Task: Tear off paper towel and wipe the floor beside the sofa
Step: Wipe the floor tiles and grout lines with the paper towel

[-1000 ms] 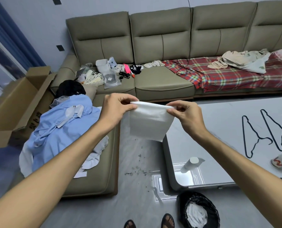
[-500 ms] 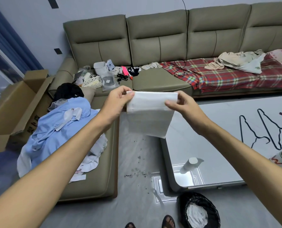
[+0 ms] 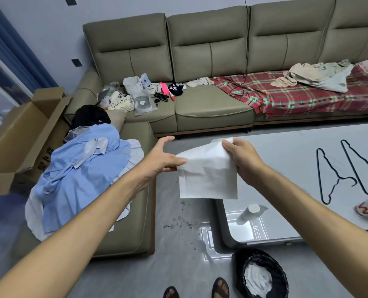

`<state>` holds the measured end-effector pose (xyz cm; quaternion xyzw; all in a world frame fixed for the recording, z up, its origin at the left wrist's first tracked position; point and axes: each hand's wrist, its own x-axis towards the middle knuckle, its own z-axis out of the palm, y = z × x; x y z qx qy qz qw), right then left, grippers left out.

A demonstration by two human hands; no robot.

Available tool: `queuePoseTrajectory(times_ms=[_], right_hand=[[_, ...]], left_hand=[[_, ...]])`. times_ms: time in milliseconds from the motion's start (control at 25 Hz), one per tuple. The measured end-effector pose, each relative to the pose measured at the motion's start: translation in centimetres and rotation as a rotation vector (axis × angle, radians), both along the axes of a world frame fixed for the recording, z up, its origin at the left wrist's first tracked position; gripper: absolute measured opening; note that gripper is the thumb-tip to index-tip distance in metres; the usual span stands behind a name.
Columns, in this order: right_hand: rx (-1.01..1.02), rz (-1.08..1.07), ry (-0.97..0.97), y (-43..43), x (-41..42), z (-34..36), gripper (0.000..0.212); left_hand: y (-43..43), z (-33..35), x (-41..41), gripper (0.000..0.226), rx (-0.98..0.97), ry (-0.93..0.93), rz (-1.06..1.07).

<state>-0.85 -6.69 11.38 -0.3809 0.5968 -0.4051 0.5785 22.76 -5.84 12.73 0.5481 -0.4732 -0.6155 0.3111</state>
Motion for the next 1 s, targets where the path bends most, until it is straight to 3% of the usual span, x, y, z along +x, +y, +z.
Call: queuePoseTrajectory(times_ms=[120,240,280,400,560,720,880,1000], right_hand=[[-0.001,0.020,0.031,-0.2,-0.4,-0.5,0.018],[-0.036,0.115,0.116,-0.3,-1.7,-1.1,0.064],[-0.079,0.168,0.134,-0.1,-2.1,-1.1,0.068],[-0.160,0.291,0.214,0.0,-2.3,-1.2,0.051],[-0.260,0.254,0.471,-0.9,-2.2,-1.7,0.029],[-0.394,0.252,0.672,-1.9,-3.0,-1.8,0.009],[-0.328,0.384,0.556,-3.2,-4.4,-1.3,0.015],[-0.232,0.602,0.357,-4.4,-5.1,0.2,0.021]], left_hand=[[0.0,-0.8,-0.5,0.051,-0.091,-0.066,-0.070],[-0.5,-1.0,-0.7,0.028,-0.147,-0.090,0.035],[-0.6,-1.1,-0.8,0.024,-0.167,-0.098,0.067],[-1.1,-1.4,-1.0,0.021,-0.206,-0.131,0.092],[-2.1,-1.6,-1.8,0.029,-0.320,-0.318,0.076],[-3.3,-2.2,-2.3,0.018,-0.446,-0.495,0.087],[-4.8,-1.7,-2.5,0.010,-0.436,-0.448,0.038],[-5.6,-1.2,-3.2,0.025,-0.381,-0.370,-0.002]])
